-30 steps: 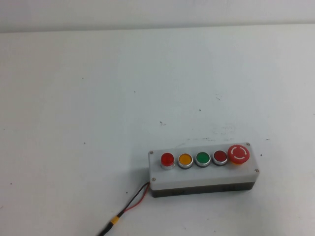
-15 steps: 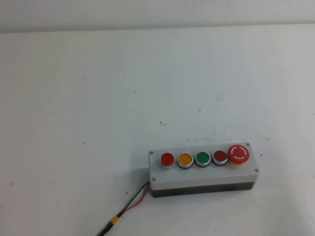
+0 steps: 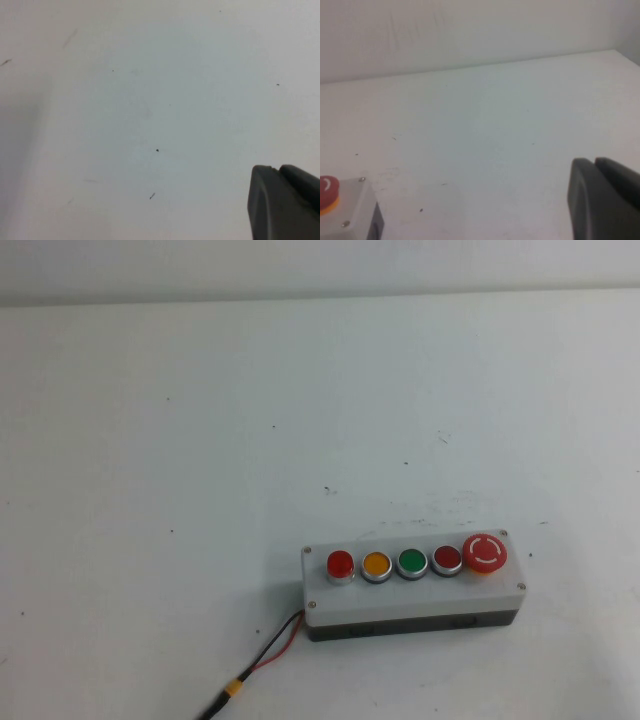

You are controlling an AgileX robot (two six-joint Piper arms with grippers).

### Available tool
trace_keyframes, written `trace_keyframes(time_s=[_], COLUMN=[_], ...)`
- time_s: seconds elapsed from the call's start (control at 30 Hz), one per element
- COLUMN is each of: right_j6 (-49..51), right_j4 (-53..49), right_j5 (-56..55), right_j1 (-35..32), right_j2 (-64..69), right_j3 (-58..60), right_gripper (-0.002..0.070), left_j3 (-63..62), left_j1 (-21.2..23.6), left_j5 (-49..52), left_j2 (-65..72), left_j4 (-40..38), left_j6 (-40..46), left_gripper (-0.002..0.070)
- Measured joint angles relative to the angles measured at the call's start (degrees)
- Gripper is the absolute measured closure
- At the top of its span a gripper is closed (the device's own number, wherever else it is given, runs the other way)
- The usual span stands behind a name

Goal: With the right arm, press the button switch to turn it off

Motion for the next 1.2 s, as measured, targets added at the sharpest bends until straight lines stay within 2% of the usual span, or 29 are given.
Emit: trace_keyframes(time_s=[0.33, 0.5, 0.6, 1.2], right_j6=[-4.14, -16.17, -19.25, -15.32], right_j4=[1.13, 8.35, 9.91, 10.11], right_j5=[4.00, 9.49, 10.04, 10.24], right_j1=[0.11, 0.20, 0.20, 0.20], right_j2=[0.00, 0.00, 0.00, 0.00], right_j3=[0.00, 0.00, 0.00, 0.00], right_gripper=[0.0692, 0.0692, 0.0692, 0.0692], left_j3=[0.00, 0.00, 0.00, 0.00], left_j1=[0.00, 0.00, 0.00, 0.00], left_j5=[0.00, 0.00, 0.00, 0.00], left_j2=[0.00, 0.00, 0.00, 0.00], left_j4=[0.00, 0.00, 0.00, 0.00], left_j6=[0.00, 0.00, 0.00, 0.00], left_gripper=[0.0677, 0.0677, 0.0677, 0.0677])
